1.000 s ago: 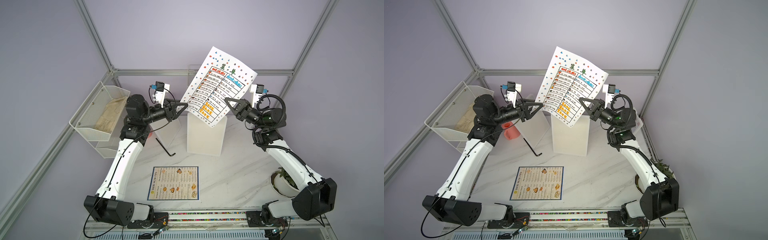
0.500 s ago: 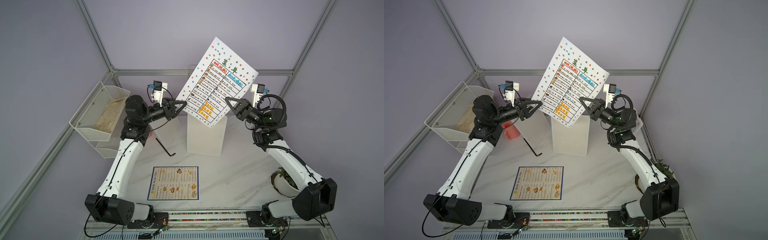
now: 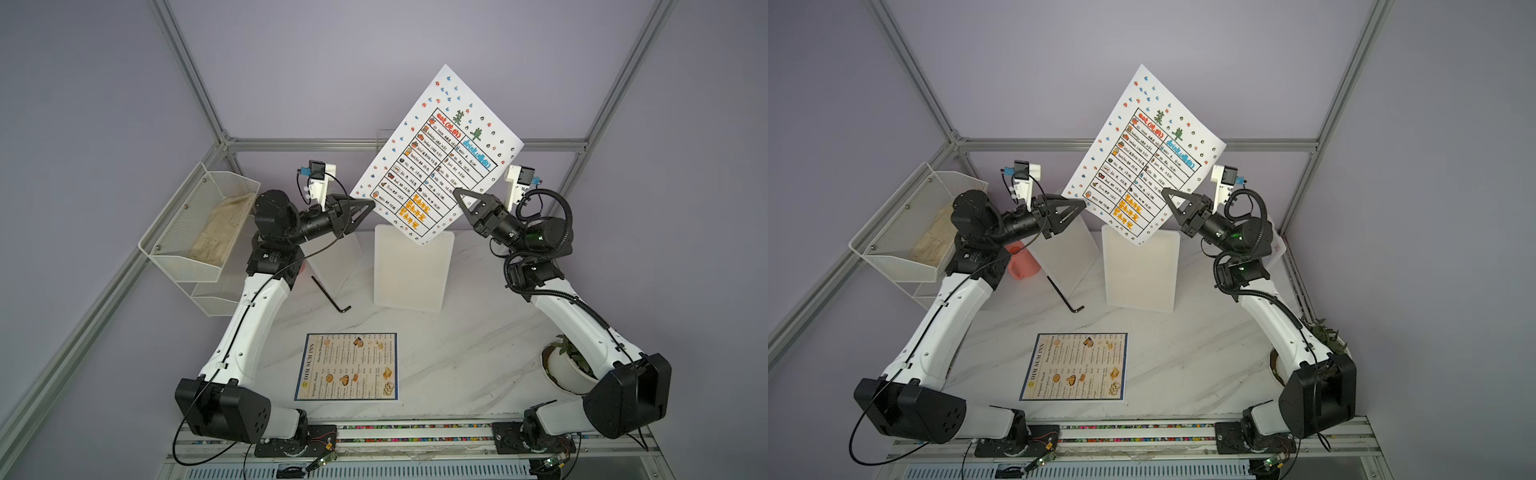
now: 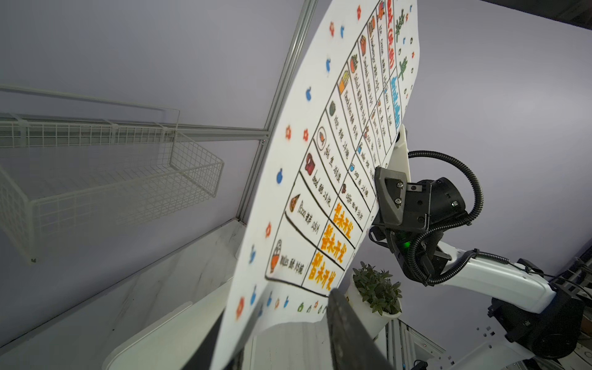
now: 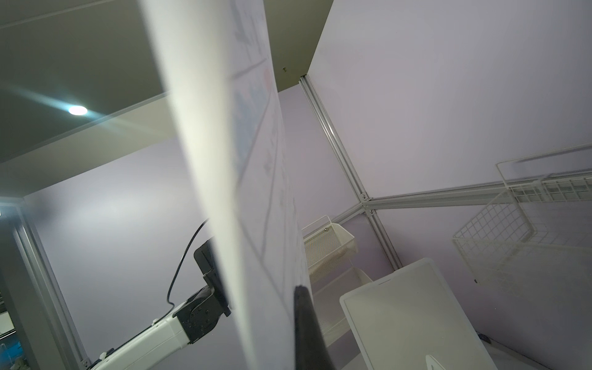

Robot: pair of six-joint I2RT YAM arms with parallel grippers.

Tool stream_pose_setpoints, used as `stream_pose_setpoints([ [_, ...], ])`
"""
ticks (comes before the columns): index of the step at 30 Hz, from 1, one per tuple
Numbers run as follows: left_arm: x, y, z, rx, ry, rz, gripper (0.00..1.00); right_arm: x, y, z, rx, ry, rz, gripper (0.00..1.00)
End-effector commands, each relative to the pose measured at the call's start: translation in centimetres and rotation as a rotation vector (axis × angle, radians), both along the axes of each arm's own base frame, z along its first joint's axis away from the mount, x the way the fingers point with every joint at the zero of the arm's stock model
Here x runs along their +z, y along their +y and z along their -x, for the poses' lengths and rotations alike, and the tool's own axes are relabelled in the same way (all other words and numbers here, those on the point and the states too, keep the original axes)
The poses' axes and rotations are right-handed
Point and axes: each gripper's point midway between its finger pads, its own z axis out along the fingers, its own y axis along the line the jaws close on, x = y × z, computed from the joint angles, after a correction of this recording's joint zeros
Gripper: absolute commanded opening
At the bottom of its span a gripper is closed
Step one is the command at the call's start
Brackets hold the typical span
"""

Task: Insert the menus into the narrow rack
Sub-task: Pick up the menu from the center of the board.

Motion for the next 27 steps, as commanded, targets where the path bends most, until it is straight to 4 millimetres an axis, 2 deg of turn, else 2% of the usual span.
stream_pose_setpoints([
  [1, 0.6, 0.1, -0.8, 0.001, -0.020, 0.021, 0.41, 0.6, 0.1, -0.5, 0.003, -0.013, -0.032, 0.00],
  [13, 1.0, 0.2, -2.7, 0.023, -0.027, 0.065, 0.38, -0.5, 0.9, -3.1, -0.019, -0.017, -0.001, 0.00],
  [27, 0.0, 0.1, -6.1, 0.045, -0.006, 0.103, 0.38, -2.1, 1.9, -6.2, -0.036, -0.078, 0.019, 0.00],
])
